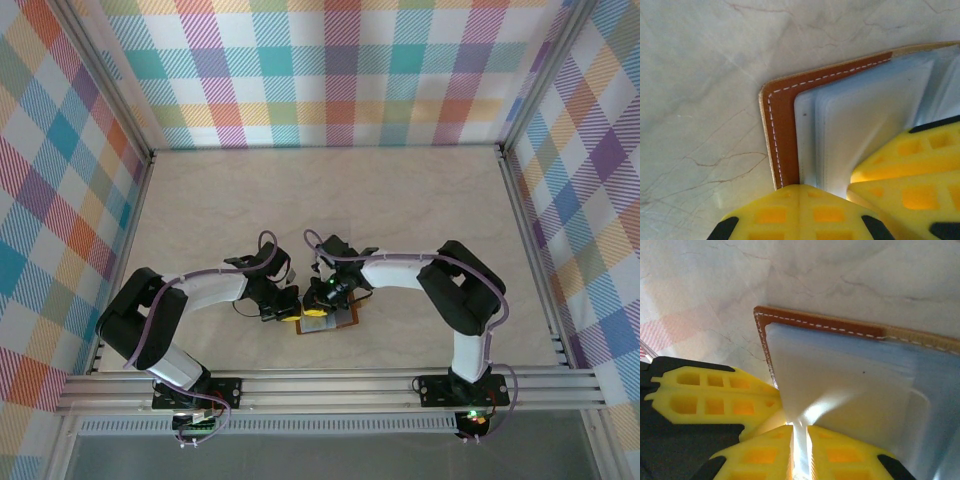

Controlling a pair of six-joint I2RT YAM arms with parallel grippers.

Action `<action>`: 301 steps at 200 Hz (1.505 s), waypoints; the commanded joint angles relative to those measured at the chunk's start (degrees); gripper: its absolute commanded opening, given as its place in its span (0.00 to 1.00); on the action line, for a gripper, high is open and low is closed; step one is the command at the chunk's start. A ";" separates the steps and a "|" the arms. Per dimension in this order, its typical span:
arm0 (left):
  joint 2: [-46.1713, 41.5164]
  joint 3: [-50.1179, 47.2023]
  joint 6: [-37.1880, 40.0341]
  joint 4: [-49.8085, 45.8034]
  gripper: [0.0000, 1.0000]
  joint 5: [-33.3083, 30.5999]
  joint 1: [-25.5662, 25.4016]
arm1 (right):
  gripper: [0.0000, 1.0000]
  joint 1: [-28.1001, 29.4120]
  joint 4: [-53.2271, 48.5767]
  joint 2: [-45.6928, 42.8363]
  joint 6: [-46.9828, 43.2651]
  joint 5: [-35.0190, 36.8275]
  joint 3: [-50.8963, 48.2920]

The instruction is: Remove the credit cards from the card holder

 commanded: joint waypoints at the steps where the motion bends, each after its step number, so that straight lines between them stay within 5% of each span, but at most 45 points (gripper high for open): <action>1: 0.82 -1.77 0.16 0.50 0.03 -2.74 0.45 | 0.18 0.90 -6.61 1.10 -1.62 4.34 2.86; 31: 0.85 -2.30 0.61 0.29 0.03 -2.99 0.70 | 0.28 1.49 -18.45 1.41 -5.26 13.22 6.51; 144: 1.82 -1.30 1.81 -0.63 0.04 -2.54 1.32 | 0.62 4.16 -35.94 1.96 -9.21 26.53 16.55; 231: 1.64 0.29 2.95 -2.35 0.04 -3.36 1.32 | 0.56 3.83 -39.32 0.28 -9.59 33.16 15.40; 301: 2.04 2.51 4.05 -3.18 0.04 -3.77 1.50 | 0.61 2.93 -40.42 -0.98 -9.68 37.29 12.45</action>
